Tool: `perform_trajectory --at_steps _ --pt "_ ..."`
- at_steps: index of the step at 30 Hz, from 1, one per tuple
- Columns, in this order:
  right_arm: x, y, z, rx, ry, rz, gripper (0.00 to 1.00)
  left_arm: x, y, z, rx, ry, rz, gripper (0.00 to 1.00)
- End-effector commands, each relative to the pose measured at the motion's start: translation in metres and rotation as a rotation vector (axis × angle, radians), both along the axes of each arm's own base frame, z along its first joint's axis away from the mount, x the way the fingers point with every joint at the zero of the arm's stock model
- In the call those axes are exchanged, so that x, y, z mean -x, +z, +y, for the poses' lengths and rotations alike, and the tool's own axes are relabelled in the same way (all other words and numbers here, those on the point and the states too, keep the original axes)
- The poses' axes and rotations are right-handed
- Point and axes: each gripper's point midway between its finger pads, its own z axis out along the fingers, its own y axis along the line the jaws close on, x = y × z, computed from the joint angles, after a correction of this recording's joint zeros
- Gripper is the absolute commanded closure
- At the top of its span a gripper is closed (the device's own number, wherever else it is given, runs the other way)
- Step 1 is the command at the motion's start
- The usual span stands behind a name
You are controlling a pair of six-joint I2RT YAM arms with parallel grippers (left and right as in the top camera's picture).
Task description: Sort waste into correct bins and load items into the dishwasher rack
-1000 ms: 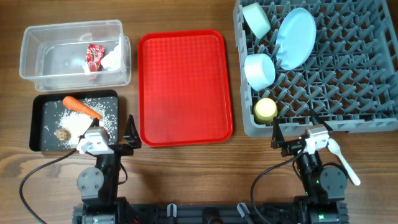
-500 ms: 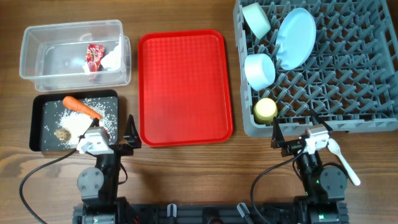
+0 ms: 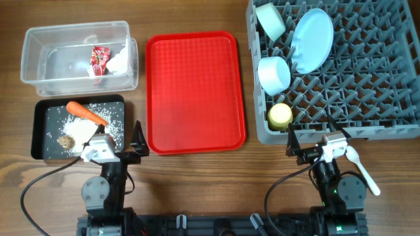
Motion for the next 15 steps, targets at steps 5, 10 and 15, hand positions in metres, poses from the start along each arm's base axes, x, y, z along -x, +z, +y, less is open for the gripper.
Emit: perform_trajectory --at_steps 5,10,15 --pt "0.0017 0.0029 0.0047 -0.011 0.027 -0.012 0.0 0.0003 -0.0015 -0.0019 -0.019 -0.011 0.001 0.0" --pt "0.0017 0.0028 0.0047 -0.011 0.027 -0.011 0.0 0.0003 -0.0015 -0.0019 -0.019 -0.011 0.001 0.0" --pt "0.0017 0.0029 0.0047 -0.011 0.026 -0.012 0.0 0.0003 -0.0015 -0.0019 -0.019 -0.011 0.001 0.0"
